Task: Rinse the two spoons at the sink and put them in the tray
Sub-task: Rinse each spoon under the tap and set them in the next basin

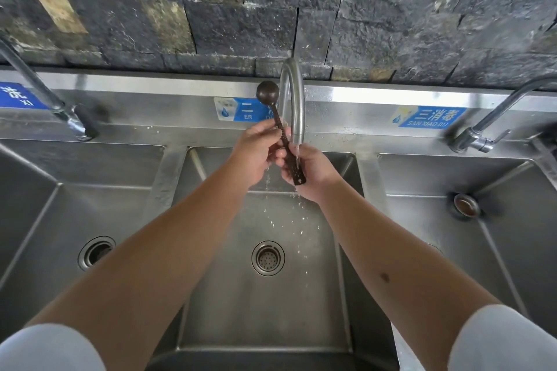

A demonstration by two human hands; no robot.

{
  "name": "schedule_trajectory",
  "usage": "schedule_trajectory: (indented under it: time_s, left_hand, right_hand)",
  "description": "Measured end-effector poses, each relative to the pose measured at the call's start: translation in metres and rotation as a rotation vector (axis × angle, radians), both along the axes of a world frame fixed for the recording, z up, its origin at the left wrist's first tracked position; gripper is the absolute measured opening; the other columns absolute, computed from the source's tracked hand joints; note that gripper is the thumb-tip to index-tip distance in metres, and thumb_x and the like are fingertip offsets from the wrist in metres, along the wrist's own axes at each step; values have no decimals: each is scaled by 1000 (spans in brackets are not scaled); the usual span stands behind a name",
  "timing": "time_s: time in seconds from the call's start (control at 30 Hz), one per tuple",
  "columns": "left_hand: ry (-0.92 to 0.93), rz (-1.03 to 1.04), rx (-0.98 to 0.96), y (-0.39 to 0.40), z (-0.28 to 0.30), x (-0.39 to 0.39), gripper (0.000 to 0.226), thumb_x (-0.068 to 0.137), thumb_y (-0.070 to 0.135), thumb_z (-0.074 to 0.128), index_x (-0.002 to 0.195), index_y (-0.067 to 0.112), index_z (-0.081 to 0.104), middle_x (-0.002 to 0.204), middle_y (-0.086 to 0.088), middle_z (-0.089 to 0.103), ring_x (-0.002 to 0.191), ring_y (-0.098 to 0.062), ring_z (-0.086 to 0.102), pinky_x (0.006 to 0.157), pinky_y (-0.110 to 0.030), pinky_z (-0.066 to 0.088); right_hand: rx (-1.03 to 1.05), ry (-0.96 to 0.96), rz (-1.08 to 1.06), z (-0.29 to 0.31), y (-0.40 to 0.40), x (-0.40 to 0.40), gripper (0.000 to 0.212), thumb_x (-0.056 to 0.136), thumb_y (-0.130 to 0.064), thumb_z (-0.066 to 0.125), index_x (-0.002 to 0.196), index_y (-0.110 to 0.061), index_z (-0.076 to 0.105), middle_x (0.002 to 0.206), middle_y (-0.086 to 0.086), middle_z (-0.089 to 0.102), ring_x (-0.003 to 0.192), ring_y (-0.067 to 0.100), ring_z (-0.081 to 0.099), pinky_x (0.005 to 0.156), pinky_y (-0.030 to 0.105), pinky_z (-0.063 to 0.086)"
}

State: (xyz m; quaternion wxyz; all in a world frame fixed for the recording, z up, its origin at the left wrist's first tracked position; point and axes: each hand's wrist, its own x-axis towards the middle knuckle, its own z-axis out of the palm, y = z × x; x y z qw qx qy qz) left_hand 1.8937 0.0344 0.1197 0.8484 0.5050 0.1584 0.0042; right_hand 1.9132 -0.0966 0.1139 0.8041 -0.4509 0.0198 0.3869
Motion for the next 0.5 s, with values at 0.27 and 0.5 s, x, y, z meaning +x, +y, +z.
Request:
schedule_trajectory:
  time_s: [0.27, 0.5]
  left_hand:
    - [270, -27, 157, -31, -62, -39, 15, 91, 5, 56, 100, 6, 67, 78, -11, 71, 46, -15, 55, 40, -24, 42]
    - [576, -217, 87, -89, -136, -129, 21, 91, 5, 53, 81, 12, 69, 72, -4, 69, 53, -11, 58, 51, -23, 39]
  right_hand:
    - [-135, 219, -54, -57, -32, -49, 23, 98, -14, 41, 100, -10, 63, 76, 3, 58, 55, 9, 58, 55, 24, 31]
    - [-502, 578, -189, -106, -76, -142, 14, 92, -4, 59, 96, -7, 72, 65, 6, 69, 59, 15, 63, 58, 29, 48]
